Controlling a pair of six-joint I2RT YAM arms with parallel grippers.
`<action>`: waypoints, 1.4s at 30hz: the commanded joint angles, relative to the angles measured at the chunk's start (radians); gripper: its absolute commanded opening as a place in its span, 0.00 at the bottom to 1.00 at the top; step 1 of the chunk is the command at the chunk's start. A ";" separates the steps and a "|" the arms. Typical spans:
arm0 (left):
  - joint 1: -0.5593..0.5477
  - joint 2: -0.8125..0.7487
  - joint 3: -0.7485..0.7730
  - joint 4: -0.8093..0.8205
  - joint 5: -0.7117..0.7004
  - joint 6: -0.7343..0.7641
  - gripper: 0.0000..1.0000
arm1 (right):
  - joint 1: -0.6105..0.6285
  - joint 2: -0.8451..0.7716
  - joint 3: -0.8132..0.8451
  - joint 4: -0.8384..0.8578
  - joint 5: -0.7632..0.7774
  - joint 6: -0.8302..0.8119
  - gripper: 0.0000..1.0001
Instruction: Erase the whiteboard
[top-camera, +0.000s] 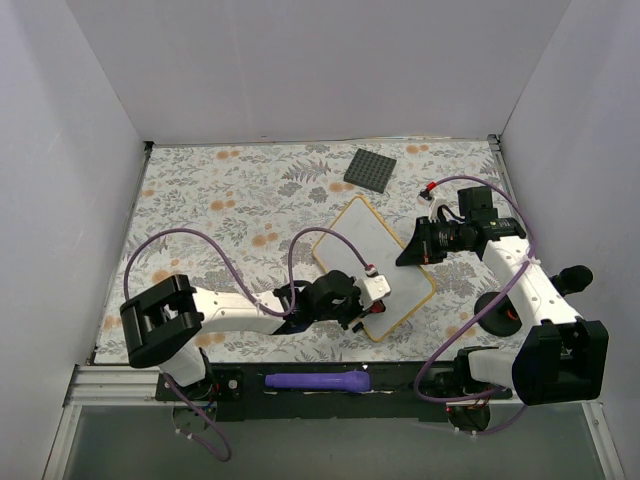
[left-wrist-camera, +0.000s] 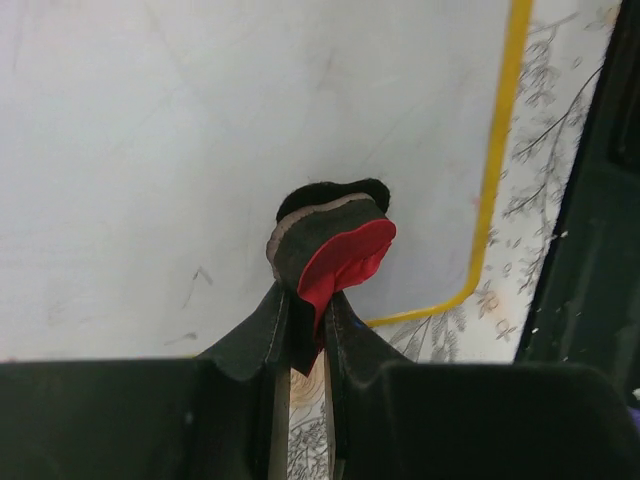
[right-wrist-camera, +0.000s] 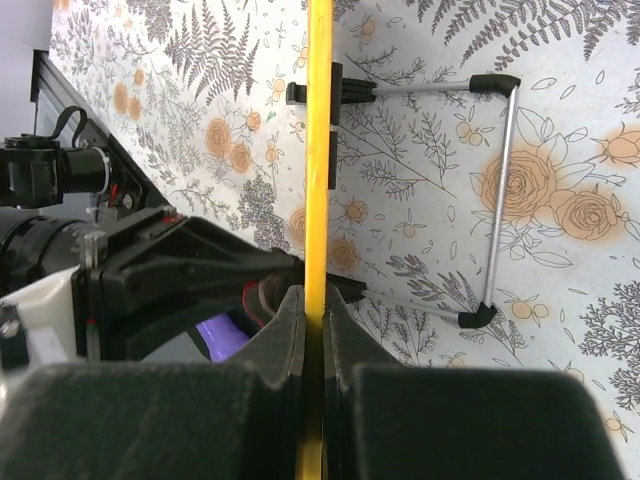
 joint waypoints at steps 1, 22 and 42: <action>-0.008 -0.009 0.124 -0.095 0.024 -0.064 0.00 | 0.016 -0.007 -0.007 -0.038 -0.051 -0.028 0.01; 0.227 -0.169 0.424 -0.494 0.231 0.020 0.00 | 0.015 -0.111 0.334 -0.058 0.000 -0.050 0.78; 0.232 -0.066 0.659 -0.577 0.280 0.014 0.00 | 0.125 -0.062 0.340 0.057 -0.094 0.082 0.82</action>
